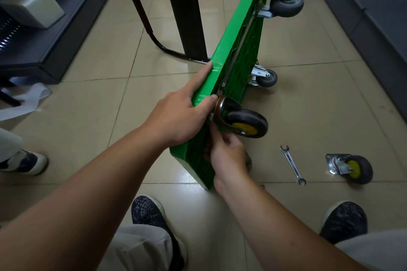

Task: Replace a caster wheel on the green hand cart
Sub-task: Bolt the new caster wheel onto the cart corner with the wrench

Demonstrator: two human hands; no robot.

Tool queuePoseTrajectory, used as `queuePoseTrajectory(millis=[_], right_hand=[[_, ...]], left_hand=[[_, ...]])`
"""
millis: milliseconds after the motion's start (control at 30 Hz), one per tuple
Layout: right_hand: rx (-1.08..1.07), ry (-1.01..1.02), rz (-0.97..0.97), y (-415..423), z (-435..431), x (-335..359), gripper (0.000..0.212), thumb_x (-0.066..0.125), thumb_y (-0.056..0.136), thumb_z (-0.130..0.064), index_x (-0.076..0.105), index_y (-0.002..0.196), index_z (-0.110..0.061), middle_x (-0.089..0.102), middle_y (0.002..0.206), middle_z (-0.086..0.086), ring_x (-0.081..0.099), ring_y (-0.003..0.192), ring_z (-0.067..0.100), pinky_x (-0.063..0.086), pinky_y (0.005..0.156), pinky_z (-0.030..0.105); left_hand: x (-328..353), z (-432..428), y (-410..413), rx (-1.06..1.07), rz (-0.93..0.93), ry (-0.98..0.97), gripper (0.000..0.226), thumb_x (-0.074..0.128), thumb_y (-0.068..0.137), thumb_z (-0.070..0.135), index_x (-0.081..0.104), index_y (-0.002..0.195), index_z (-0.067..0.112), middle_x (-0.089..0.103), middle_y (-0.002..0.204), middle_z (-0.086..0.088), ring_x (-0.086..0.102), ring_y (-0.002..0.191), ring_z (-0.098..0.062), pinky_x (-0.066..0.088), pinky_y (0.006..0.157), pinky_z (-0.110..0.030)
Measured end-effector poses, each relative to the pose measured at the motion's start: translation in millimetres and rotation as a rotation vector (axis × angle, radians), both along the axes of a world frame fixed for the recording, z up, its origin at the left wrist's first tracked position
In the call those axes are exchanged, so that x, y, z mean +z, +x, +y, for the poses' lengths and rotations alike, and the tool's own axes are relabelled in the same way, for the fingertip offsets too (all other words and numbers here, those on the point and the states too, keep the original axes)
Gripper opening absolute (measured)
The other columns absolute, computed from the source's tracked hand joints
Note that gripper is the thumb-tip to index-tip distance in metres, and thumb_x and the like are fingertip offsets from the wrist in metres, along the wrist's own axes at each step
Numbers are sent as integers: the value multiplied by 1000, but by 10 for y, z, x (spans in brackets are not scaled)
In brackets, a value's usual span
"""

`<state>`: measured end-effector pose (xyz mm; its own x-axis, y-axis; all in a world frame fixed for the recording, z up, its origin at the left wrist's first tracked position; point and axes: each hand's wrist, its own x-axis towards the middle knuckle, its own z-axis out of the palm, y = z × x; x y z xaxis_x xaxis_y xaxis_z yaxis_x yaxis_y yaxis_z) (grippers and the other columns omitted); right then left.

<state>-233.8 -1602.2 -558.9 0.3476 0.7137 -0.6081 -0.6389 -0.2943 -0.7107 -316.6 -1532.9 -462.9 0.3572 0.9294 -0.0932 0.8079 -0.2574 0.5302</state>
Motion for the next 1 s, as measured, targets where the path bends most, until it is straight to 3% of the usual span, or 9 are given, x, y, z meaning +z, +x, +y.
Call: queuePoseTrajectory(millis=[133,267,333,500,767,833,933,1000], right_hand=[[-11,103,-5,39,-130,-90,22,73,94,-33,75,111,-19,79,103,-5,75,97,15,58,80,31],[-31,143,-7,7,-178,-140,15,73,93,-22,78,108,-19,80,105,-2,75,100,15,58,85,29],[-26,145,-18,-4,-162,-149,10,73,94,-19,79,101,-19,80,100,-1,76,93,13,59,79,24],[-9,63,-50,103,-29,-120,7,75,93,-16,77,89,-10,74,67,-5,61,53,2,50,54,17],[38,-24,-62,97,72,-77,18,71,95,-22,74,82,-10,69,57,-8,60,43,2,46,43,16],[67,-4,-42,137,63,-85,18,72,95,-23,74,81,-12,73,62,-7,64,49,3,48,46,17],[39,158,-171,138,-79,-169,5,75,93,-22,77,93,-18,80,88,-4,75,81,9,60,72,25],[32,275,-279,91,-173,-236,12,73,93,-15,77,104,-19,80,99,-2,76,92,15,59,80,27]], left_hand=[[-5,17,-16,-3,1,-6,62,44,103,58,4,148,74,61,137,-8,63,96,-22,55,91,-45],[-12,16,-21,-6,4,-2,62,44,103,59,4,146,76,60,141,-8,63,100,-24,54,93,-46],[-11,21,-20,-4,3,-1,61,44,102,60,4,146,76,60,139,-8,64,97,-23,55,91,-46],[-11,20,-19,-9,8,1,62,44,102,59,3,146,76,60,139,-8,63,97,-24,55,91,-47],[-25,16,-12,-3,8,16,62,43,100,60,4,145,77,59,143,-7,63,103,-27,54,94,-46],[-19,21,-12,0,3,13,62,43,98,61,5,144,78,59,142,-8,63,105,-28,54,94,-45],[-10,11,-13,-2,0,11,62,45,100,60,5,143,79,60,142,-7,63,104,-26,54,94,-47],[-18,12,-18,-3,0,14,62,45,100,60,5,144,78,61,141,-7,64,102,-25,55,94,-47]])
